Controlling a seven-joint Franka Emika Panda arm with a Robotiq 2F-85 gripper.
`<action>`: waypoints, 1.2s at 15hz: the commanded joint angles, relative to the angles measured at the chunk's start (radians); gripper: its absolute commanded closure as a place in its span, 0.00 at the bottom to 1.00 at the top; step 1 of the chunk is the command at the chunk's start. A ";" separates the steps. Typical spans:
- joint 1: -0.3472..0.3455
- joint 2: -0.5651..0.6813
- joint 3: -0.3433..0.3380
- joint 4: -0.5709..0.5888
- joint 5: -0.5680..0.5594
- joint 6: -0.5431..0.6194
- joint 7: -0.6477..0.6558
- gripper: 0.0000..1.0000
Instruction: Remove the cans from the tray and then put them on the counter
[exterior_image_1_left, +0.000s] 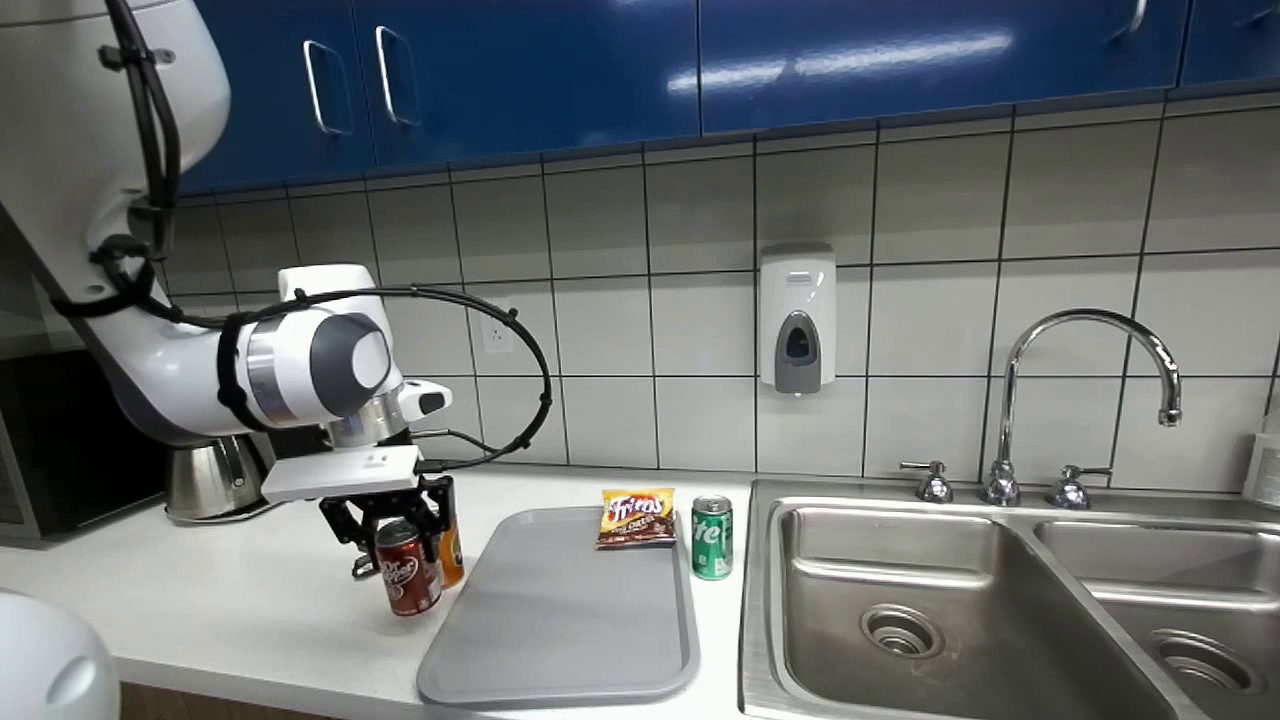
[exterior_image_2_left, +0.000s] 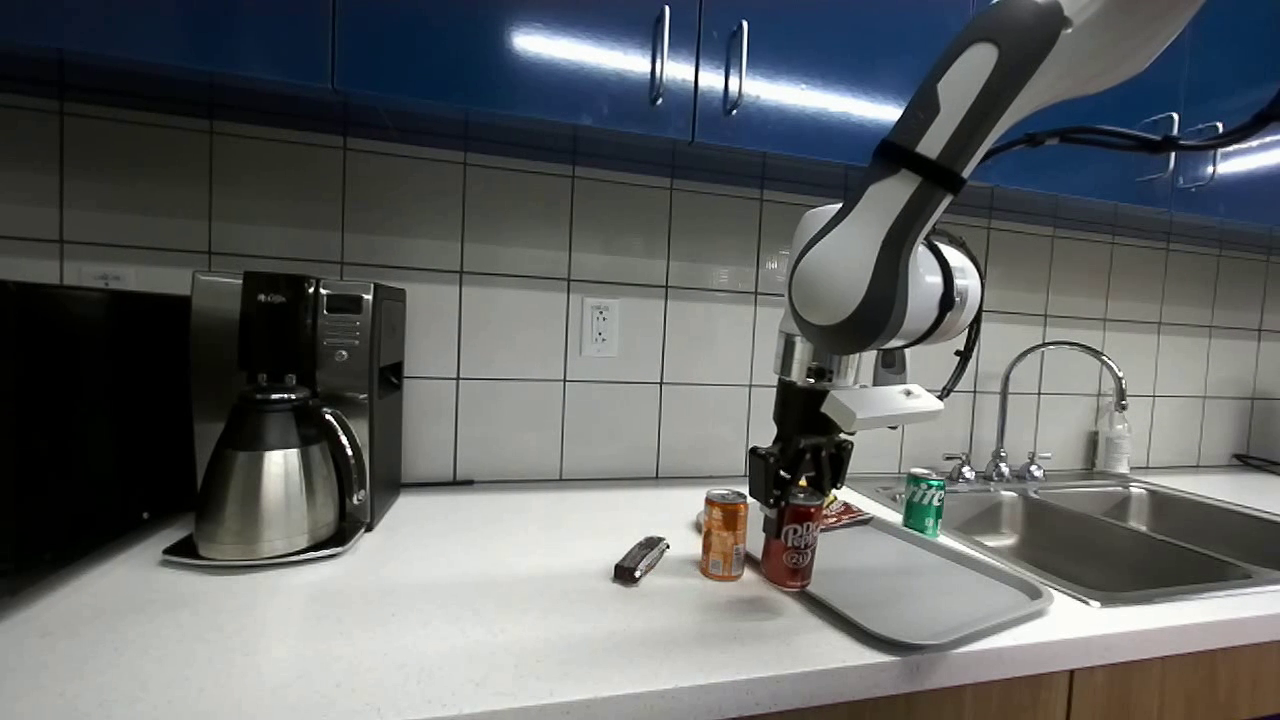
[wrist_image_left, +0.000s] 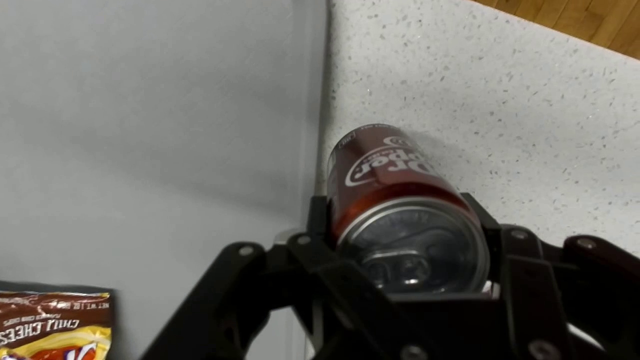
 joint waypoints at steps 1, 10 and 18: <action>-0.001 0.022 0.011 0.026 0.005 0.011 0.022 0.62; -0.001 0.078 0.009 0.058 -0.006 0.023 0.032 0.62; 0.000 0.098 0.006 0.075 -0.007 0.014 0.033 0.00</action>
